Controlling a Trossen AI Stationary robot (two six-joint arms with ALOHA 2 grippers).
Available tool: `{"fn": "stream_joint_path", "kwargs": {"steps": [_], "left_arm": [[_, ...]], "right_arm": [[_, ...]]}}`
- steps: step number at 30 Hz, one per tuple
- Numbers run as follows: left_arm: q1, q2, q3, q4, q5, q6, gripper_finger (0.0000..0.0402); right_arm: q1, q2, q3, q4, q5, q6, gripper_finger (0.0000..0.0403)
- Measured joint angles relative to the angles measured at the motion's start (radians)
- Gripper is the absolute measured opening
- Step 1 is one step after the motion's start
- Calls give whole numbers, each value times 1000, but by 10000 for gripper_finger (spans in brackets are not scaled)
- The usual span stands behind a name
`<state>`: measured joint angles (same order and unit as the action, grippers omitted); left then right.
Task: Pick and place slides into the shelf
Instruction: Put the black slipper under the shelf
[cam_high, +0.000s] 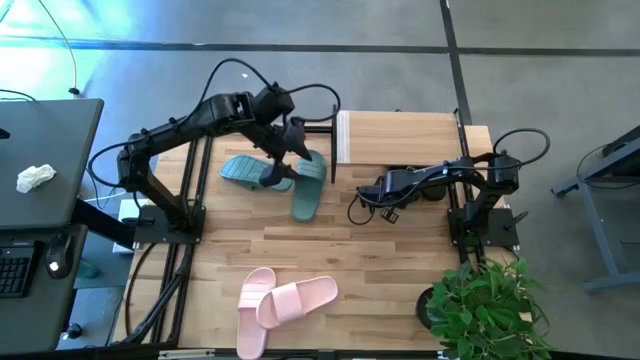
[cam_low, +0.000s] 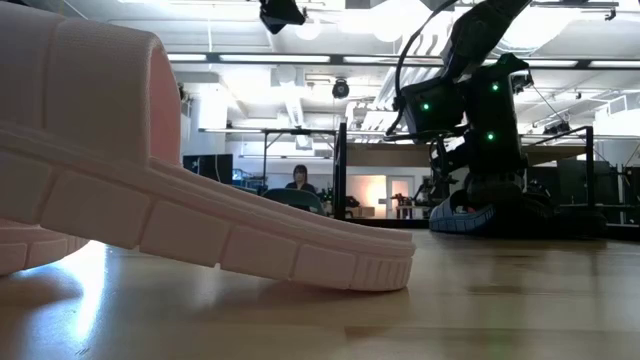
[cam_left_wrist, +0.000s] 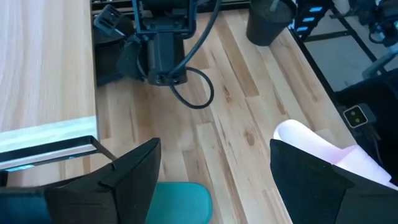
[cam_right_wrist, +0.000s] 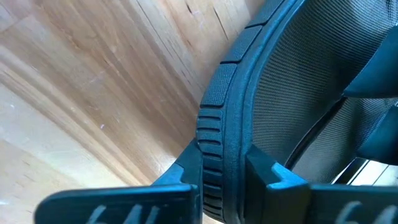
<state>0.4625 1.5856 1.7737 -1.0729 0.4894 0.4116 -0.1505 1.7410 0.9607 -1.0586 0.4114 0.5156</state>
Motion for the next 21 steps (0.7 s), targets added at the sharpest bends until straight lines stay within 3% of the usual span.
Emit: {"fn": "stream_joint_path", "kwargs": {"steps": [4,14,21], "left_arm": [[-1,0,0,0,-12,0,280],[-6,0,0,-7,-19,-1,280],[-6,0,0,-7,-20,-1,280]], "right_arm": [[0,0,0,2,-1,0,37],[-1,1,-2,47,-25,-24,189],[0,1,-2,83,-12,-50,231]]}}
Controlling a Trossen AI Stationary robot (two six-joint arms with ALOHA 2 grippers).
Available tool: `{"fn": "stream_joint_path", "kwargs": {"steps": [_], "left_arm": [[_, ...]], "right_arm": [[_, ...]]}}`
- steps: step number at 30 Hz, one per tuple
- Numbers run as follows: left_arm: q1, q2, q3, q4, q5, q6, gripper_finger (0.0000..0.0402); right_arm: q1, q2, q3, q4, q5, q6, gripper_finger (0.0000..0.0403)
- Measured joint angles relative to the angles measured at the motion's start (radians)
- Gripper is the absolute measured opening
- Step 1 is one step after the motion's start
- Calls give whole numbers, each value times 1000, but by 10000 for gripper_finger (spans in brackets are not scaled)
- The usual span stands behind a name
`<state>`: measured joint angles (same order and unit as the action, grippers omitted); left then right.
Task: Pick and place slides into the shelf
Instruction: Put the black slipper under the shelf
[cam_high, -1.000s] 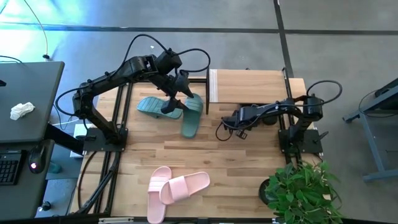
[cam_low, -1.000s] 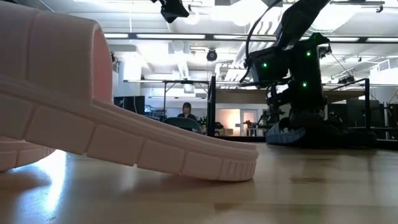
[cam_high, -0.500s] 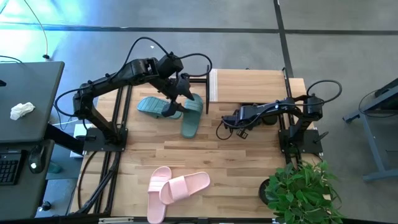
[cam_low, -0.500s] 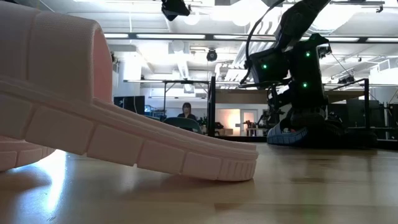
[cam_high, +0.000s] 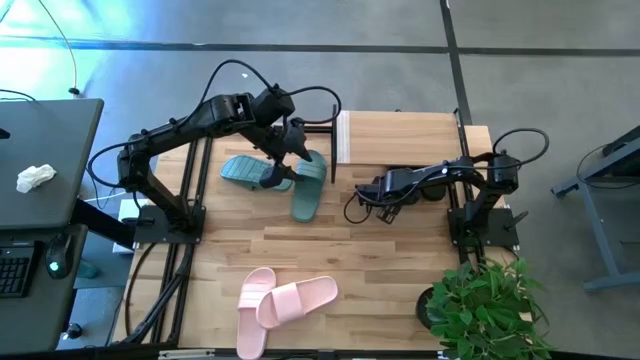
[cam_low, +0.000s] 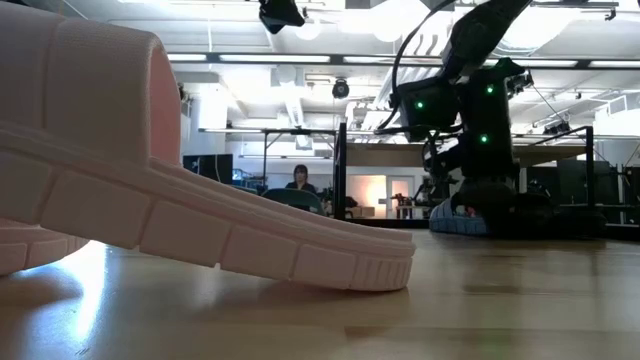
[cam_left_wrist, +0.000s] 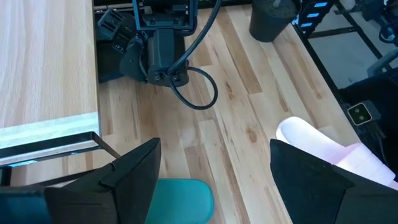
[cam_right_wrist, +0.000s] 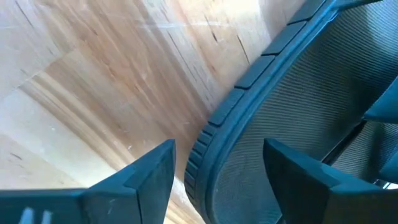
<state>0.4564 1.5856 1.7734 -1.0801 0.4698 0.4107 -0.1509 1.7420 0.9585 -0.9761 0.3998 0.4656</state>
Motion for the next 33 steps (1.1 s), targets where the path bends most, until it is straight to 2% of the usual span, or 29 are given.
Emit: {"fn": "stream_joint_path", "kwargs": {"steps": [6,15,19,22,25,31,33], "left_arm": [[0,0,0,0,-16,1,280],[0,0,0,0,-19,4,280],[0,0,0,-2,-19,4,280],[0,0,0,-21,-19,13,280],[0,0,0,-50,-20,33,280],[-13,0,0,-76,-74,39,280],[-19,0,0,-76,-89,43,280]], "right_arm": [[12,0,0,-1,11,4,232],[100,0,1,-2,25,5,227],[166,-1,2,-19,87,6,218],[233,-2,2,-51,152,-3,191],[294,-21,2,-59,165,-19,148],[337,-144,2,-59,40,-22,36],[336,-208,2,-60,-4,-23,10]]}}
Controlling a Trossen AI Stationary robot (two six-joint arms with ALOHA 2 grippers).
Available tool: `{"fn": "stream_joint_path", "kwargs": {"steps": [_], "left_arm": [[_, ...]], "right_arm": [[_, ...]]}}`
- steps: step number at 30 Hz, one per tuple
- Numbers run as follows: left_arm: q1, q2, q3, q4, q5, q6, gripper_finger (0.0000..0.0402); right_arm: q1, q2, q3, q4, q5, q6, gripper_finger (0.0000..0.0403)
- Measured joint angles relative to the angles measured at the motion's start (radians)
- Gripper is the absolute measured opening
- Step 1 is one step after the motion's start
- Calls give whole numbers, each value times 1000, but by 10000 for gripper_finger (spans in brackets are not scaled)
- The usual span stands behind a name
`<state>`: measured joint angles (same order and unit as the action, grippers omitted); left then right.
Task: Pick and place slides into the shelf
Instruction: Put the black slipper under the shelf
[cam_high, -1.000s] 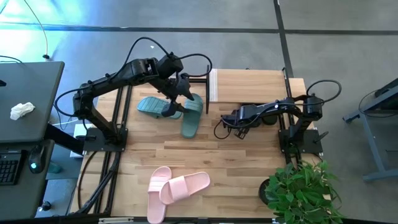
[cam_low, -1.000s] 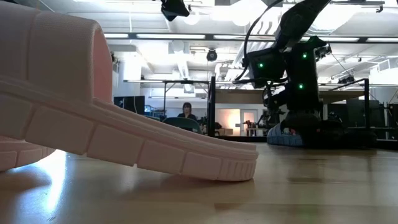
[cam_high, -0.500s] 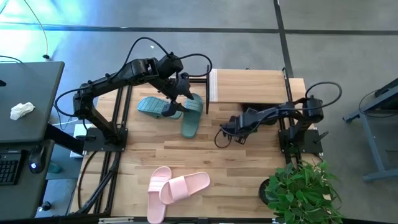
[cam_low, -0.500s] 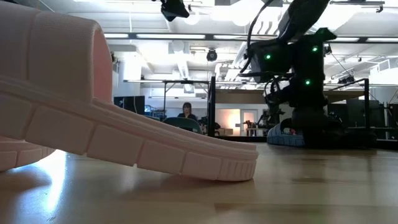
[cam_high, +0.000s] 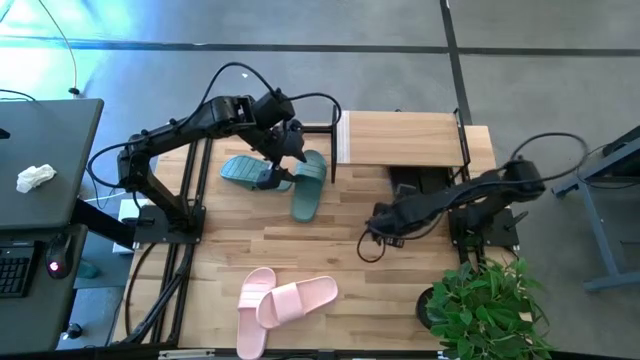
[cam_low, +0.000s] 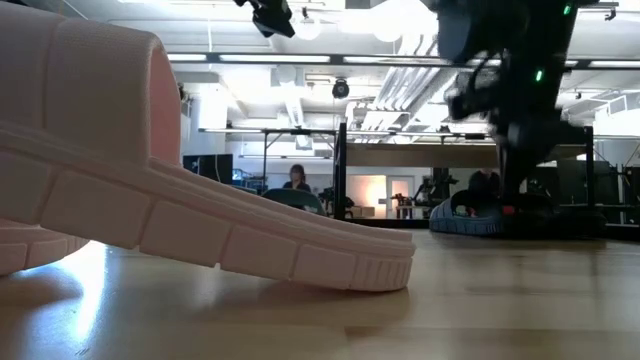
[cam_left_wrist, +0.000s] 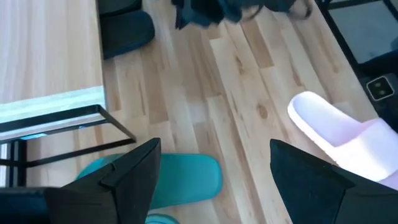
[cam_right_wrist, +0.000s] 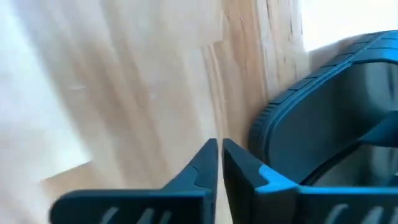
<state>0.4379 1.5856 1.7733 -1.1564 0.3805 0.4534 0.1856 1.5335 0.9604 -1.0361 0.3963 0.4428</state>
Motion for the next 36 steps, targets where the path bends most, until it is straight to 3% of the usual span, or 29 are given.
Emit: {"fn": "stream_joint_path", "kwargs": {"steps": [5,11,15,22,26,36], "left_arm": [[-32,0,0,-6,-16,16,280],[-82,0,0,-6,-40,42,280],[-101,0,0,-6,-66,62,280],[-98,0,0,-3,-137,67,280],[-98,0,0,1,-168,66,280],[-98,0,0,3,-168,66,280]], "right_arm": [[-16,-167,-14,17,-167,-42,6],[-59,-360,-201,120,-372,3,1],[-61,-411,-303,208,-306,23,0],[-76,-361,-388,322,-191,54,0],[-95,-312,-394,345,-111,75,0],[-121,-183,-392,407,-25,111,0]]}}
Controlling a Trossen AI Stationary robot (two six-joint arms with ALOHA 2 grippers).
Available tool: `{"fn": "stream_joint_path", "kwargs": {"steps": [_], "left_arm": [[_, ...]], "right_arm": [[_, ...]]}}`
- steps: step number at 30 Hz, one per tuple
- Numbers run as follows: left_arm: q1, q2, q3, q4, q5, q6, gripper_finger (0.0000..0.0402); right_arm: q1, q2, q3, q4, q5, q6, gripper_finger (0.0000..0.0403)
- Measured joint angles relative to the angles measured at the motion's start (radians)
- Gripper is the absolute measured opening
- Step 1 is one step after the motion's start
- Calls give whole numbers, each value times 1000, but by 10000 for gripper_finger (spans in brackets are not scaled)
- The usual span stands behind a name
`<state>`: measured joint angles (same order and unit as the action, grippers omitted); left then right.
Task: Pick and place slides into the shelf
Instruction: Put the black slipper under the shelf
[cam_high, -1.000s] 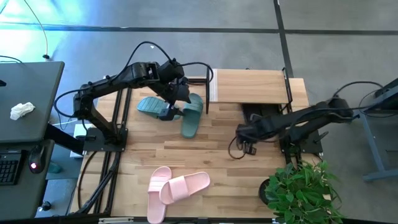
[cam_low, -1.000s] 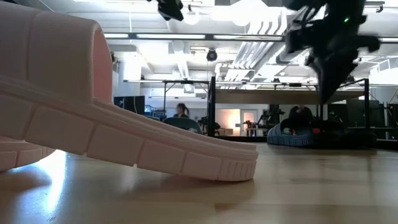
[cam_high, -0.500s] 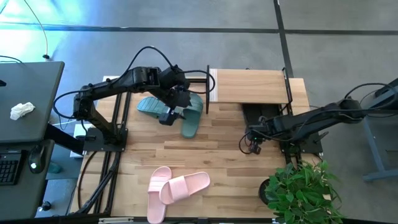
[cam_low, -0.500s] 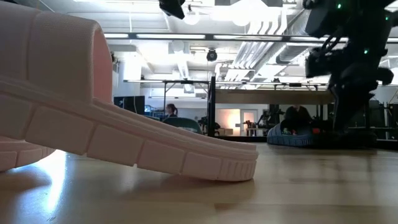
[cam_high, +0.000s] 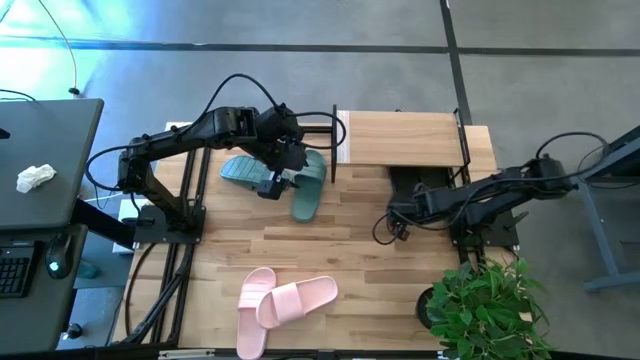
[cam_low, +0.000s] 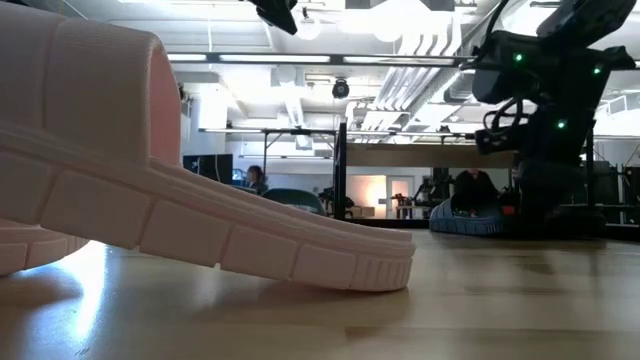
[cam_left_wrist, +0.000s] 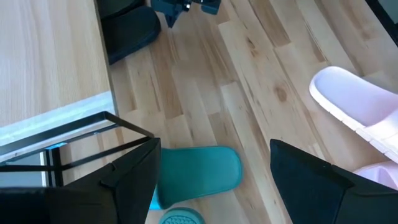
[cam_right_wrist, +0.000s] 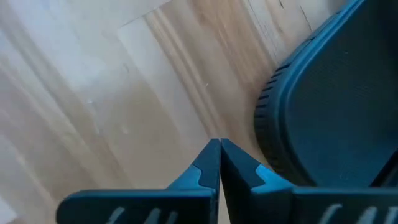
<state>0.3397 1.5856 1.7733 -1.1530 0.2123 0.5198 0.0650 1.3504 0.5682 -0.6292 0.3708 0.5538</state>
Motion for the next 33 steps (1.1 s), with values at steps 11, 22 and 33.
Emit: {"fn": "stream_joint_path", "kwargs": {"steps": [11,22,33], "left_arm": [[0,0,0,0,0,0,280],[0,0,0,0,0,-11,280],[0,0,0,-1,0,-11,280]], "right_arm": [[-17,39,1,24,79,124,0],[-115,38,1,71,81,119,0],[-165,38,1,117,47,101,0]]}}
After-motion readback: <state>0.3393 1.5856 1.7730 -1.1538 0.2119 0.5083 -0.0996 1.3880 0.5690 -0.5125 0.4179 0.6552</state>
